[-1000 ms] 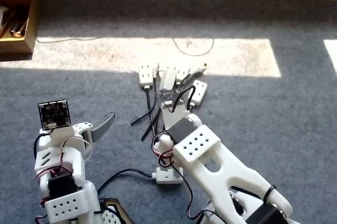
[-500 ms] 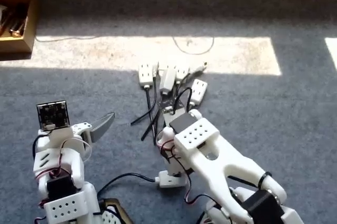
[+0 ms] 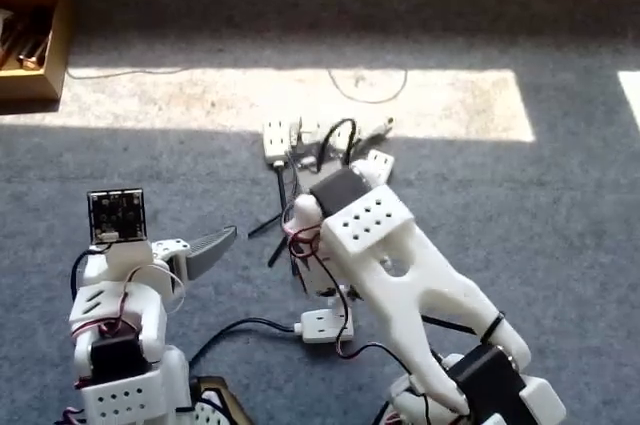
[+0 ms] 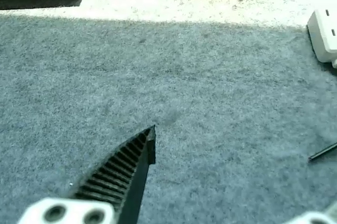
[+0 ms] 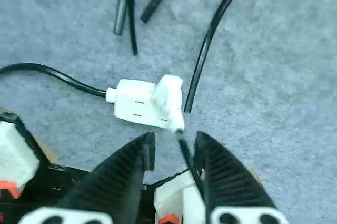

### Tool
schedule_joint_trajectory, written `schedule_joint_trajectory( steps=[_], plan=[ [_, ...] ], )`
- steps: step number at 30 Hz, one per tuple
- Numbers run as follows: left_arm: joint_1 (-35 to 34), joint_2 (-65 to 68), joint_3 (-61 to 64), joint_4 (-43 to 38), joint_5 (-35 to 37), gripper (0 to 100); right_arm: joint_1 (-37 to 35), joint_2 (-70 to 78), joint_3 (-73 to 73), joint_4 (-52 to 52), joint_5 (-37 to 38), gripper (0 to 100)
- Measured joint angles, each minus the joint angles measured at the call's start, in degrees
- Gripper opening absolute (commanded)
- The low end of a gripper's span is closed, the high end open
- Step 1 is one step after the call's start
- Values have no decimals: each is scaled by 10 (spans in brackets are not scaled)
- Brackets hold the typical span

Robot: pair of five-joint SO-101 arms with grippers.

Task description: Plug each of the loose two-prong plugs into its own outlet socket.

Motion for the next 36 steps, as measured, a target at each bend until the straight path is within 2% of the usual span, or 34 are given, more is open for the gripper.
schedule_joint_trajectory(
  steps=[5,9,13,17,19,21,24,26,32,34,36],
  plan=[
    [45,-1,-61,78,0,527,0,-18,-141,4,0,514],
    [50,-1,-111,101,-18,527,24,-69,-190,5,0,533],
    [52,33,-160,126,-43,527,120,-139,-201,5,0,532],
    [53,143,-197,127,-53,527,273,-193,-132,5,4,532],
    [51,216,-218,124,-53,527,343,-195,-68,5,43,532],
    [51,295,-236,103,-53,527,379,-191,11,3,113,532],
    [51,391,-244,59,-33,527,391,-175,121,-10,229,532],
    [51,435,-244,37,-10,527,403,-175,166,-53,292,532],
    [73,473,-215,-11,25,527,408,-197,257,-199,459,527],
    [74,474,-193,-34,26,527,408,-198,290,-220,497,467],
    [73,475,-174,-57,26,527,399,-198,305,-229,507,348]
  ],
)
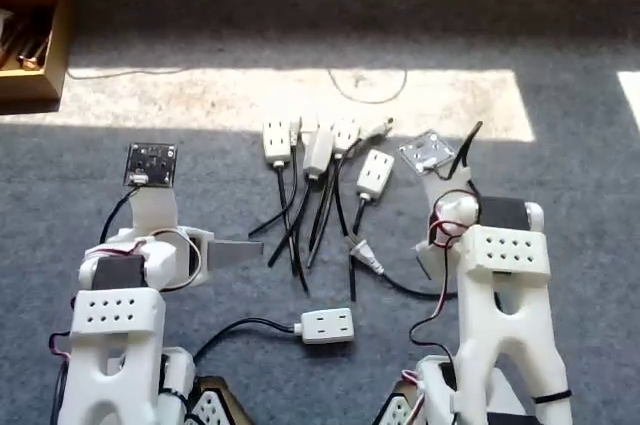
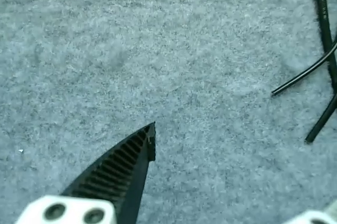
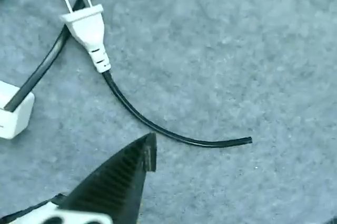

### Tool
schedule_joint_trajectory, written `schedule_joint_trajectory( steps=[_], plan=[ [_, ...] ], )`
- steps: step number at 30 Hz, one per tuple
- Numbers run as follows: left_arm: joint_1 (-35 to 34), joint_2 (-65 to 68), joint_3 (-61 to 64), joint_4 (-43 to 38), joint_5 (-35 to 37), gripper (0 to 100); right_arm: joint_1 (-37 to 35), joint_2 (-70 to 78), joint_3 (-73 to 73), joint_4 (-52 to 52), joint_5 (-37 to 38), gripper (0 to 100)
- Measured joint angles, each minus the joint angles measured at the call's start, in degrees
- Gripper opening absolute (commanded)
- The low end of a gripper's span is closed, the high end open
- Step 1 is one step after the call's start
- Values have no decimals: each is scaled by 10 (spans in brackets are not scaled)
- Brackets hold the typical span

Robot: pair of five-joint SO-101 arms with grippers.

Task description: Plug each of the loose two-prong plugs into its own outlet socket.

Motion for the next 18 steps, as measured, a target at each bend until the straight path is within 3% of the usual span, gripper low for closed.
schedule_joint_trajectory(
  steps=[4,8,12,18],
  plan=[
    [1,1,10,-17,0,527,-39,0,7,-31,8,187],
    [1,4,11,-19,0,527,-98,0,7,-55,34,197],
    [1,4,14,-19,0,527,-156,3,7,-59,45,278],
    [1,4,33,-45,0,527,-179,121,-34,-75,45,277]
  ],
)
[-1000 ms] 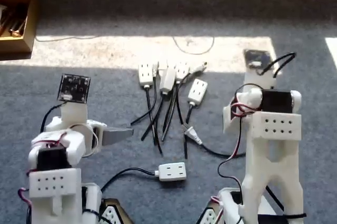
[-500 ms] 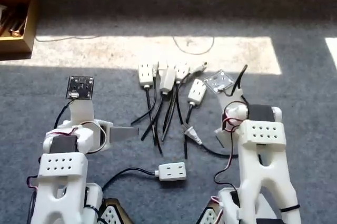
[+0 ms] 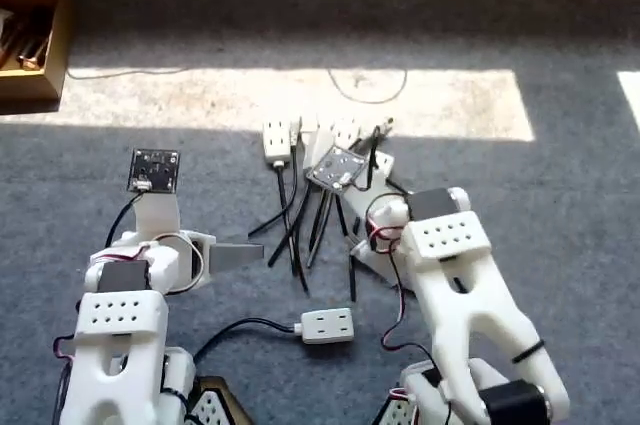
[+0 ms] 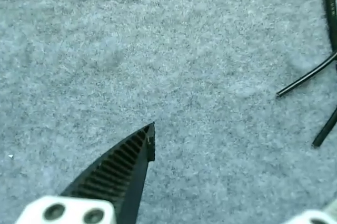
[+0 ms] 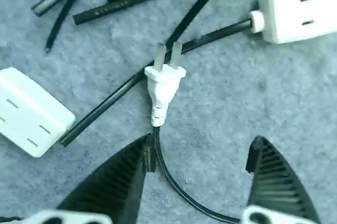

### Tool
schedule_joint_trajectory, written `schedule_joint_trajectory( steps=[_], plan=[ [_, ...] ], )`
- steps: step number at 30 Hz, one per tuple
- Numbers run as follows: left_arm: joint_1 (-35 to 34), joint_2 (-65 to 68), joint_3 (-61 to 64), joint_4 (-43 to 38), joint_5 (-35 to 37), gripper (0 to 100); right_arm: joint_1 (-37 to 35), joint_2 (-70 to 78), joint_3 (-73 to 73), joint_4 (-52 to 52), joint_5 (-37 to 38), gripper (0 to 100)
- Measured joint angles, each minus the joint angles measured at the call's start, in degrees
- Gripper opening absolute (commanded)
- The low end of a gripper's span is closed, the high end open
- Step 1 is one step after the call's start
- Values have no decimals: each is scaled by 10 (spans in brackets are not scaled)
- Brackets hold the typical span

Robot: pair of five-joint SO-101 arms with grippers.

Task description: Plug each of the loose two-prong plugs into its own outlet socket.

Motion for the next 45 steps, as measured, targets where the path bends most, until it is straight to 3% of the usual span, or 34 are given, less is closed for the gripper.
schedule_joint_trajectory(
  steps=[8,11,30,34,45],
  plan=[
    [0,0,3,-7,0,527,-2,184,-64,-58,22,277],
    [0,1,3,-8,0,527,-2,186,-64,-61,50,277],
    [0,1,3,-8,0,527,-47,187,-70,38,56,273],
    [0,1,4,-8,0,527,-57,187,-70,40,56,186],
    [0,1,9,-8,0,527,-26,193,-63,-61,98,123]
  ],
)
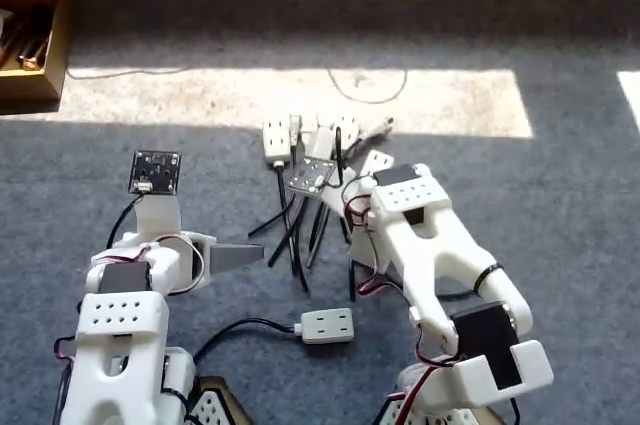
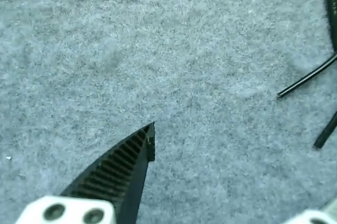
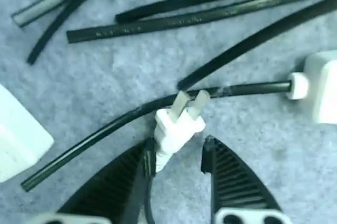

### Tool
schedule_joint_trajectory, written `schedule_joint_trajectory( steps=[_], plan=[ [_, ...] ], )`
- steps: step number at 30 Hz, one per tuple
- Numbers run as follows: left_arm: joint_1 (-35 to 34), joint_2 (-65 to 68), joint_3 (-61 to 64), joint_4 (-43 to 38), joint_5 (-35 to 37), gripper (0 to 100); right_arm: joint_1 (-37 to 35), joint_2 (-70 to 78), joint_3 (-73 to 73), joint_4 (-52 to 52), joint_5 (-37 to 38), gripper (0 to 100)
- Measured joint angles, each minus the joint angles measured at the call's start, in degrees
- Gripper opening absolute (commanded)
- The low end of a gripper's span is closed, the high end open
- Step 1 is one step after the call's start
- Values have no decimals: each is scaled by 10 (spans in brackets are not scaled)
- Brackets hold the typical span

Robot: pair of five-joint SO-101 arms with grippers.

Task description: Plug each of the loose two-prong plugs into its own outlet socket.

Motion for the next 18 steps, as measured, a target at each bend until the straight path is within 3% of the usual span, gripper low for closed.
schedule_joint_trajectory(
  steps=[3,9,18],
  plan=[
    [0,0,0,0,0,527,11,0,13,-3,3,8],
    [4,1,2,-10,0,527,74,-32,14,45,4,5],
    [4,1,7,-18,0,527,98,-373,33,212,4,5]
  ],
)
